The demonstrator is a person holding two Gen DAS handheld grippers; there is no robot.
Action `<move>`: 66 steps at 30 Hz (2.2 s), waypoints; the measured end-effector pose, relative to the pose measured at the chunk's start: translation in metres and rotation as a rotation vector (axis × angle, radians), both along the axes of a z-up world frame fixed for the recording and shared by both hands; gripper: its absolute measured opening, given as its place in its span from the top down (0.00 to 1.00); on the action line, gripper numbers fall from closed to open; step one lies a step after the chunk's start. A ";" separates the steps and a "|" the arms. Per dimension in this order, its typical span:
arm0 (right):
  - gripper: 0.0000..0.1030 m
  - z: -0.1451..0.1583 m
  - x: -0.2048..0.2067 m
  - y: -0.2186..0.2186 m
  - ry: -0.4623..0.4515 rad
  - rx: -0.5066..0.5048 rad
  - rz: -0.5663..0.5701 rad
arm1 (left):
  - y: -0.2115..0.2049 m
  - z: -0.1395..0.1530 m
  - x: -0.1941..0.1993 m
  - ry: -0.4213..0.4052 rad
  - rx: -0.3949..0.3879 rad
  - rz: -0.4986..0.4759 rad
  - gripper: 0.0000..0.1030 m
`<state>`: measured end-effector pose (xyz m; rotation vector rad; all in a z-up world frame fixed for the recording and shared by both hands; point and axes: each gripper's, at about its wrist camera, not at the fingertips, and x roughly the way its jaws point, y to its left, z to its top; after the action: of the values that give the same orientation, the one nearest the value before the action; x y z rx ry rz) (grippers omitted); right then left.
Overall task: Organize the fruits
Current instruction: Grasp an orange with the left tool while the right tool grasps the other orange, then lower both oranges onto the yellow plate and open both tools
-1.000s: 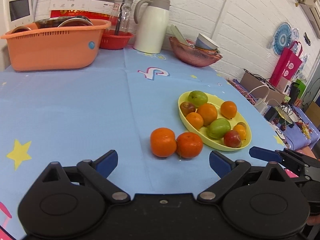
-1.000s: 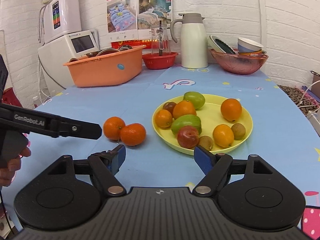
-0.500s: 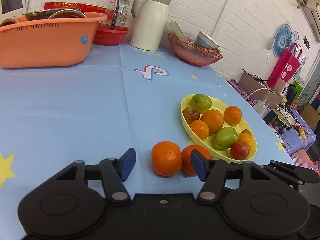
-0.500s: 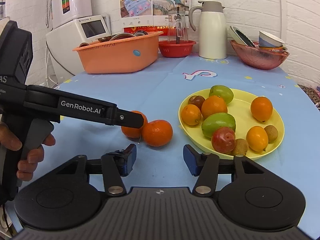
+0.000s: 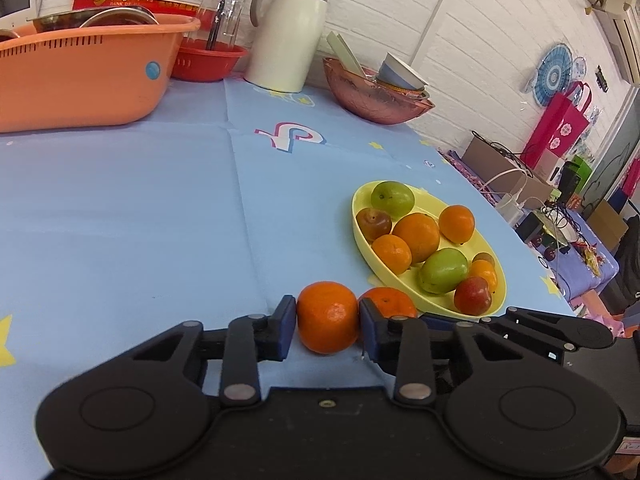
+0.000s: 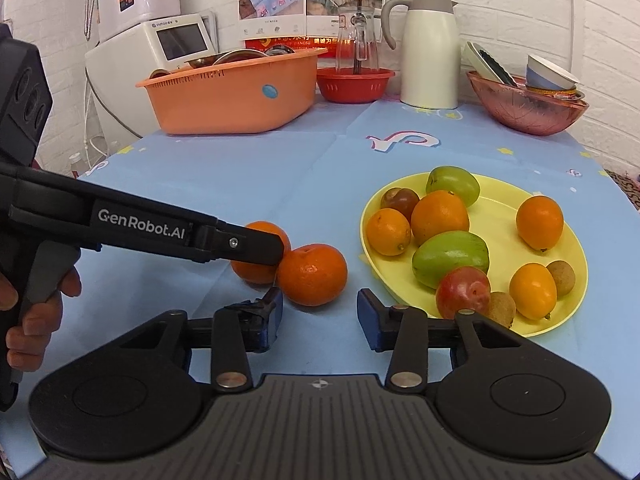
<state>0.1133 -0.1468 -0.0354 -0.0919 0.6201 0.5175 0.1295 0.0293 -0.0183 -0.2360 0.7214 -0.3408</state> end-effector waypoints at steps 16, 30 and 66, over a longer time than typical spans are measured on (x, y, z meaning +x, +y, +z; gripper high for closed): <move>0.30 -0.001 0.007 0.009 0.001 0.008 0.017 | 0.009 0.003 -0.006 -0.009 0.050 0.024 0.00; 0.35 0.007 -0.002 -0.001 -0.021 0.060 0.012 | -0.002 0.014 -0.008 -0.020 0.010 -0.020 0.00; 0.35 0.004 0.073 -0.088 -0.026 -0.016 -0.114 | -0.110 0.019 0.117 0.009 -0.005 -0.226 0.00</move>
<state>0.1859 -0.2349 -0.0316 -0.0775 0.6003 0.4005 0.2466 -0.0811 0.0003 -0.1604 0.7581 -0.5572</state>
